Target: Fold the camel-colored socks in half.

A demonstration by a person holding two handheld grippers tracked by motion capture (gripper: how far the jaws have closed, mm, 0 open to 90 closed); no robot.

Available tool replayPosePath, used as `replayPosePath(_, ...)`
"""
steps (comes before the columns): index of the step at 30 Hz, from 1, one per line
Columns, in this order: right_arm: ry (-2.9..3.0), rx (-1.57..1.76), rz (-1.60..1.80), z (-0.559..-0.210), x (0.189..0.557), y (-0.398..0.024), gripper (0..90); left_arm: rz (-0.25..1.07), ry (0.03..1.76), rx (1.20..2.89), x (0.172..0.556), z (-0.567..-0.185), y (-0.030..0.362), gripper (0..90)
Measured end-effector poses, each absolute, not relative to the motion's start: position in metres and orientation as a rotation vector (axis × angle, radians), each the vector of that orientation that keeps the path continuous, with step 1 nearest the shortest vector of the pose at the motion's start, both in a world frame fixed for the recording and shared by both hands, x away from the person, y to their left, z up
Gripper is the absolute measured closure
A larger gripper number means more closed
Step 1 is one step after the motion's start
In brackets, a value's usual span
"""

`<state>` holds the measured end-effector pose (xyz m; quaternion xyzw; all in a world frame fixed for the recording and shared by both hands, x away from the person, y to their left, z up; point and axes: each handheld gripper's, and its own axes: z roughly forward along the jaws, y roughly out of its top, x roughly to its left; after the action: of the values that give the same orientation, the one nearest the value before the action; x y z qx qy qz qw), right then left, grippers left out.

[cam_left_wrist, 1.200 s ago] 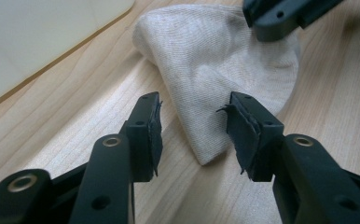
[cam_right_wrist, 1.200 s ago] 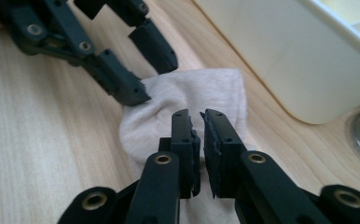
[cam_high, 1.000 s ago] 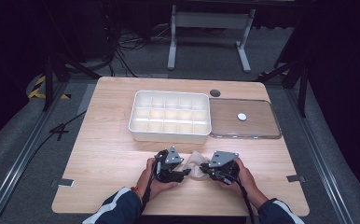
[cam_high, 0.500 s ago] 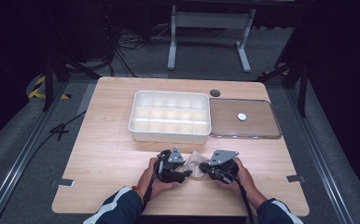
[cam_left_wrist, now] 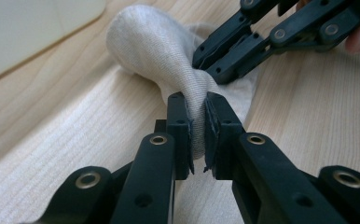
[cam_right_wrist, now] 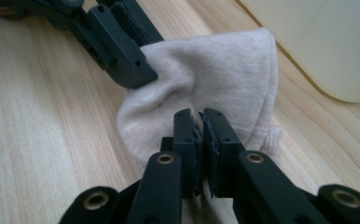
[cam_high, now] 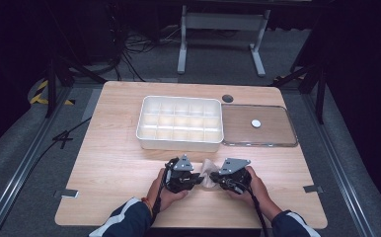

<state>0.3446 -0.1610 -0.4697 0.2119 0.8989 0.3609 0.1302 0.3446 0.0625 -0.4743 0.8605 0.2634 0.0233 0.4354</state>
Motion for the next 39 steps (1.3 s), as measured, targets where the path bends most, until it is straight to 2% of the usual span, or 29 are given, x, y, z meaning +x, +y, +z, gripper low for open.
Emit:
replayPosePath(7, 2.619, 0.59, 1.023, -0.468, 0.345, -0.149, 84.4, 0.07, 0.666, 2.065, 0.345, -0.468, 0.067, 80.8)
replayPosePath(19, 2.63, 0.596, 1.021, -0.467, 0.347, -0.142, 83.9, 0.09, 0.651, 2.053, 0.344, -0.466, 0.061, 81.1)
replayPosePath(21, 2.62, 0.602, 1.03, -0.468, 0.348, -0.143, 81.0, 0.101, 0.658, 2.059, 0.344, -0.466, 0.062, 81.4)
replayPosePath(24, 2.612, 0.614, 1.062, -0.467, 0.347, -0.148, 67.7, 0.109, 0.658, 2.07, 0.344, -0.465, 0.064, 81.6)
replayPosePath(25, 2.609, 0.613, 1.071, -0.465, 0.347, -0.15, 65.7, 0.107, 0.653, 2.065, 0.344, -0.464, 0.064, 81.7)
replayPosePath(32, 2.564, 0.65, 1.066, -0.453, 0.345, -0.173, 64.5, 0.111, 0.651, 2.069, 0.344, -0.464, 0.064, 81.8)
replayPosePath(39, 2.609, 0.717, 1.003, -0.464, 0.351, -0.176, 61.7, 0.126, 0.637, 2.081, 0.342, -0.463, 0.061, 81.4)
